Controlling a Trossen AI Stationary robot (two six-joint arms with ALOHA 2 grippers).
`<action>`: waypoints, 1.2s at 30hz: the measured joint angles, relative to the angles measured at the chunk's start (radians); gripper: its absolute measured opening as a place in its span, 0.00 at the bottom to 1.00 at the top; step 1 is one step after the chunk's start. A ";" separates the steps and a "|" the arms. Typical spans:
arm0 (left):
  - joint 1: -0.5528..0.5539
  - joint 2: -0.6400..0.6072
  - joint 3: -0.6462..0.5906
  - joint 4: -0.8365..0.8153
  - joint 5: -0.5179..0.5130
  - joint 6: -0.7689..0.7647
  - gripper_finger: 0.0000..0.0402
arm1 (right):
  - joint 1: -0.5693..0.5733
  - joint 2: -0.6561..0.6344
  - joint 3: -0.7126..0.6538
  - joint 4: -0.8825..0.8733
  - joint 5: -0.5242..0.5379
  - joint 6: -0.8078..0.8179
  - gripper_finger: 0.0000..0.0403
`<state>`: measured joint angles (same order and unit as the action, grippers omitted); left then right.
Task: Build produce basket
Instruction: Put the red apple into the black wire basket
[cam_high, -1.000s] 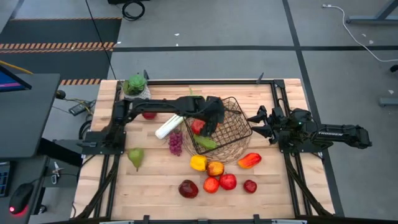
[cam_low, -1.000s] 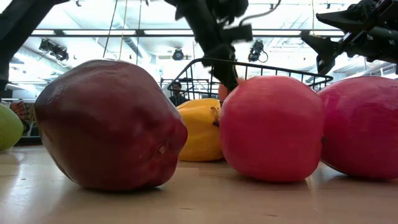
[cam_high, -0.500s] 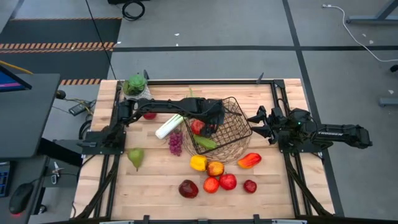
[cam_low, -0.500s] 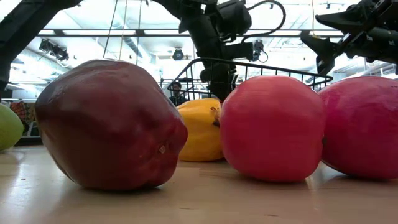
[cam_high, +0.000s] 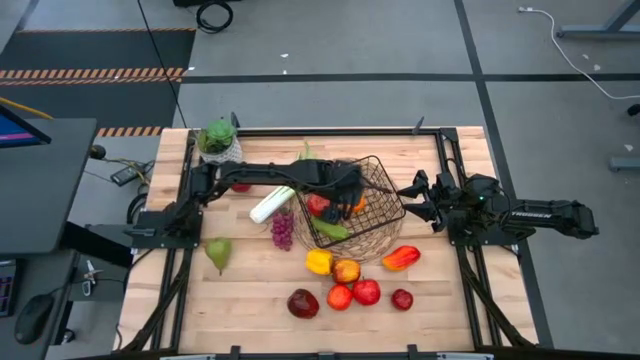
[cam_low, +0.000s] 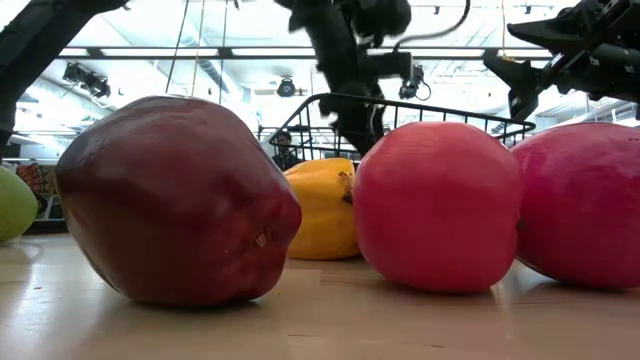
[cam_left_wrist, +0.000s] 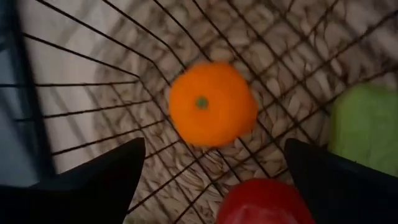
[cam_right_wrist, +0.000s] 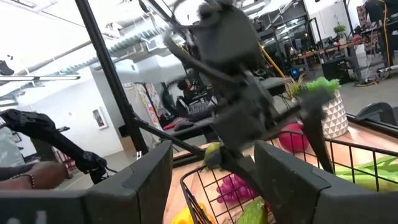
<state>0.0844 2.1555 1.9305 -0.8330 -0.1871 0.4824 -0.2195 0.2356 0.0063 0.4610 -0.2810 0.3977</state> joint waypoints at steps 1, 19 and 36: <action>-0.005 0.000 0.029 -0.025 -0.006 -0.006 0.97 | 0.000 0.000 0.000 0.000 0.000 0.000 0.57; -0.002 -0.015 0.172 -0.258 0.775 0.138 0.97 | 0.000 0.000 0.000 0.001 0.000 0.000 0.57; -0.135 -0.033 0.172 -0.248 0.435 -0.113 0.97 | 0.000 0.000 0.000 0.001 0.000 0.000 0.57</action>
<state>-0.0507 2.1227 2.1026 -1.0813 0.2475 0.3690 -0.2197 0.2356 0.0067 0.4618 -0.2813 0.3977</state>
